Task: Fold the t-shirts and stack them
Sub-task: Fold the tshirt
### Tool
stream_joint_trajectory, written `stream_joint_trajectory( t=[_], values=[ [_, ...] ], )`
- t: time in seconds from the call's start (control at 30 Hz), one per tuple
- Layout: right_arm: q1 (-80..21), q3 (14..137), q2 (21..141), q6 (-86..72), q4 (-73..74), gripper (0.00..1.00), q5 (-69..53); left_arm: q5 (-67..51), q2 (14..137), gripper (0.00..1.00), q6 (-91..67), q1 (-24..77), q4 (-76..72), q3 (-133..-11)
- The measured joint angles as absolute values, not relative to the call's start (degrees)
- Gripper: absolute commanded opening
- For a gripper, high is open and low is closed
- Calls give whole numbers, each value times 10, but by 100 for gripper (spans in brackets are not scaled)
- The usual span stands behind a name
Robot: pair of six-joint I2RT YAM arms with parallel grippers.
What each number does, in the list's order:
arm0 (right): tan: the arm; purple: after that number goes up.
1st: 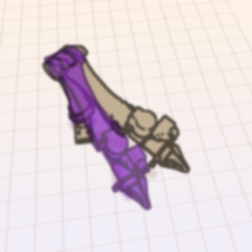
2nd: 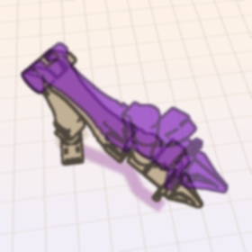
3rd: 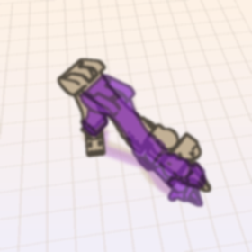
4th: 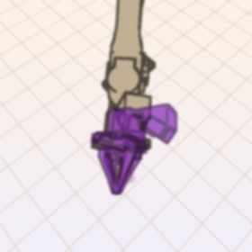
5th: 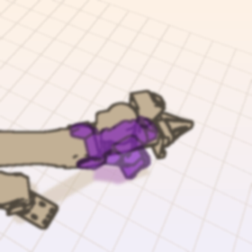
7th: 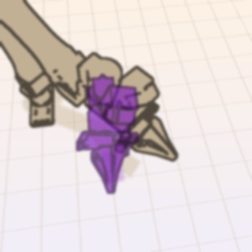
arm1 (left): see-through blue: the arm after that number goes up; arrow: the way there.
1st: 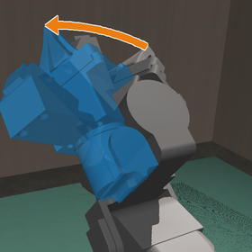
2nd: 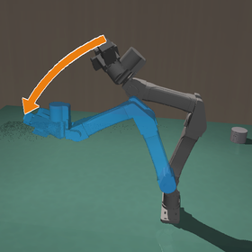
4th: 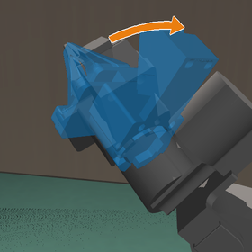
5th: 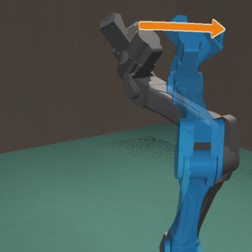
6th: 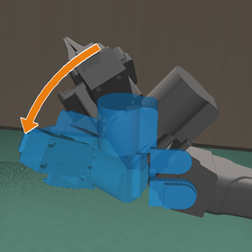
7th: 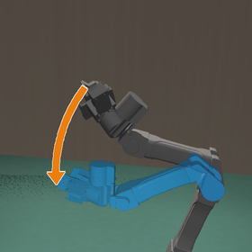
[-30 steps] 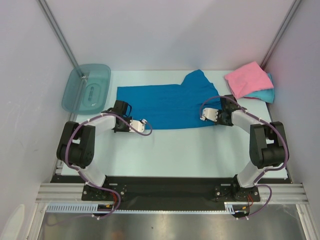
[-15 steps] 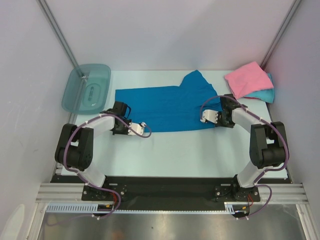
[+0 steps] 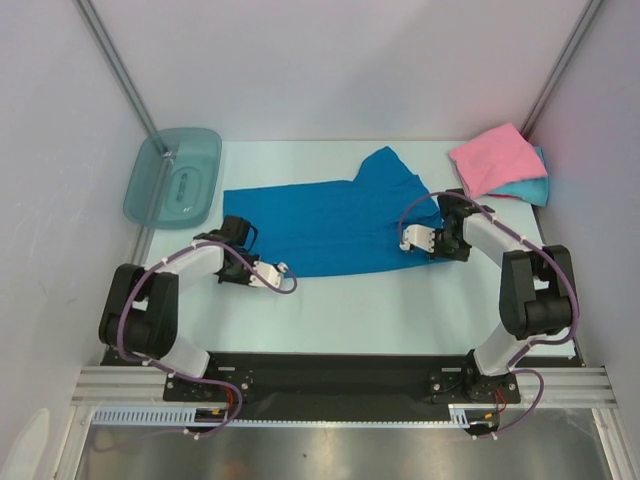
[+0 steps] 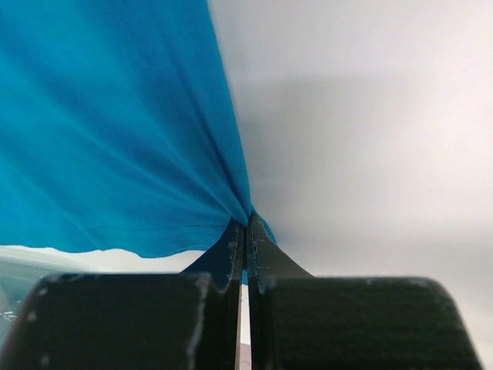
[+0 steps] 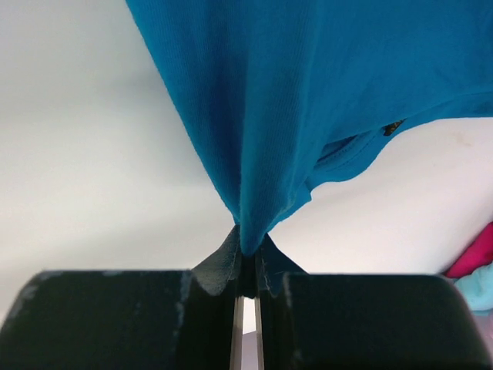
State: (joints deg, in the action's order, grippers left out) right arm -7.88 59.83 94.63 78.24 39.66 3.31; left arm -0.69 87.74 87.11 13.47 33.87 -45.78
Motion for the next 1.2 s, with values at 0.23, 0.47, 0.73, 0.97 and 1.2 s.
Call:
stream_joint_trajectory(
  t=[0.23, 0.47, 0.73, 0.97, 1.2],
  values=[
    [-92, 598, 921, 782, 442, 8, 26, -6, 839, 0, 890, 138, 367, -425],
    [-107, 599, 911, 768, 460, 88, 25, 2, 832, 100, 879, 136, 383, -434],
    [-105, 666, 931, 734, 448, 80, 17, 19, 896, 100, 813, 103, 399, -590],
    [-94, 816, 1036, 641, 365, 71, 14, 25, 930, 100, 726, 98, 343, -715],
    [-104, 848, 1089, 610, 330, 70, 14, 36, 938, 100, 704, 108, 339, -691]
  ],
)
